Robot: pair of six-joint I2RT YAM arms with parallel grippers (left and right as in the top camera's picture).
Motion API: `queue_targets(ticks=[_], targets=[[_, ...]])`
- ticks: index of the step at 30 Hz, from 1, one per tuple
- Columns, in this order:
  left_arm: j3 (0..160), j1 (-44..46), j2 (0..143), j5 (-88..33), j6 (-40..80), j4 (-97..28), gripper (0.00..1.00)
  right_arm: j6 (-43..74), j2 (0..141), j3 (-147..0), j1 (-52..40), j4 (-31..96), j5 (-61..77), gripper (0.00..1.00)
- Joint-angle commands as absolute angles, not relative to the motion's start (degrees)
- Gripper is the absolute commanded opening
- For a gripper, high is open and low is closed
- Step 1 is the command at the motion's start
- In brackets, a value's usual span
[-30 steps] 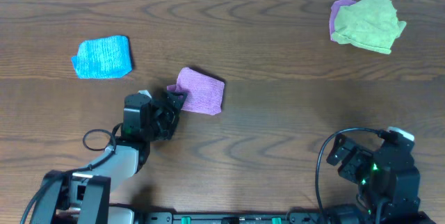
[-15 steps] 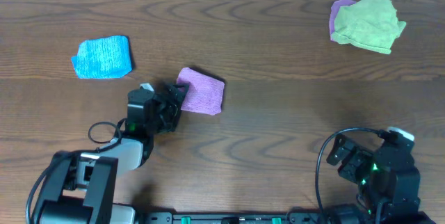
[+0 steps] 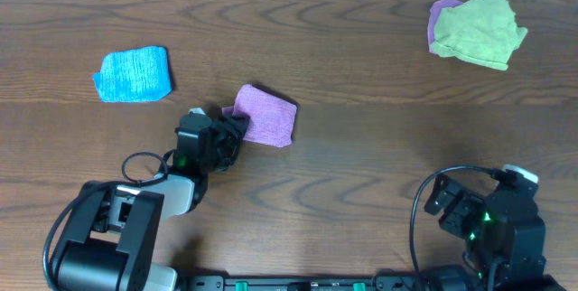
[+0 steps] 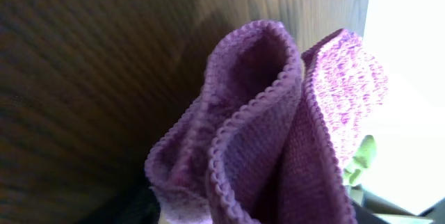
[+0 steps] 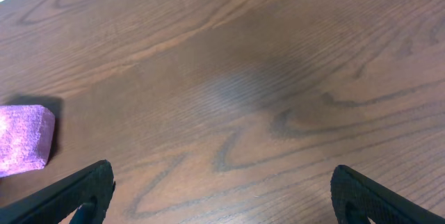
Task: Fold the cloth
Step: 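Grasp the purple cloth corner with the left gripper and pull it left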
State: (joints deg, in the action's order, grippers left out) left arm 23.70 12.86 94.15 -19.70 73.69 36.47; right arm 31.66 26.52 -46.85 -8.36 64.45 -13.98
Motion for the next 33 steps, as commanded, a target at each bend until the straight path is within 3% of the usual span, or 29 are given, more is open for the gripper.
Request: queue_targets(ticks=[1, 11, 14, 19, 24, 33], targets=[[22.5, 12.8, 96.6, -16.0, 72.6, 35.0, 0.55, 32.5, 26.4, -46.7, -7.9, 64.3, -14.7, 0.99], [22.5, 12.8, 102.1, -16.8, 71.9, 39.2, 0.39, 32.5, 26.4, -46.7, -7.9, 64.3, -14.7, 0.99], [22.5, 12.8, 103.7, -16.8, 72.0, 41.5, 0.2, 32.5, 26.4, -46.7, -7.9, 64.3, -14.7, 0.99], [22.7, 12.8, 104.4, -17.3, 71.7, 43.0, 0.06, 32.5, 26.4, -46.7, -7.9, 64.3, -14.7, 0.99], [23.7, 12.8, 104.3, -22.3, 66.0, 50.5, 0.06, 32.5, 26.4, -46.7, -7.9, 64.3, -14.7, 0.99], [30.3, 12.5, 100.4, -30.3, 62.8, 50.8, 0.06, 32.5, 26.4, -46.7, -7.9, 64.3, -14.7, 0.99]])
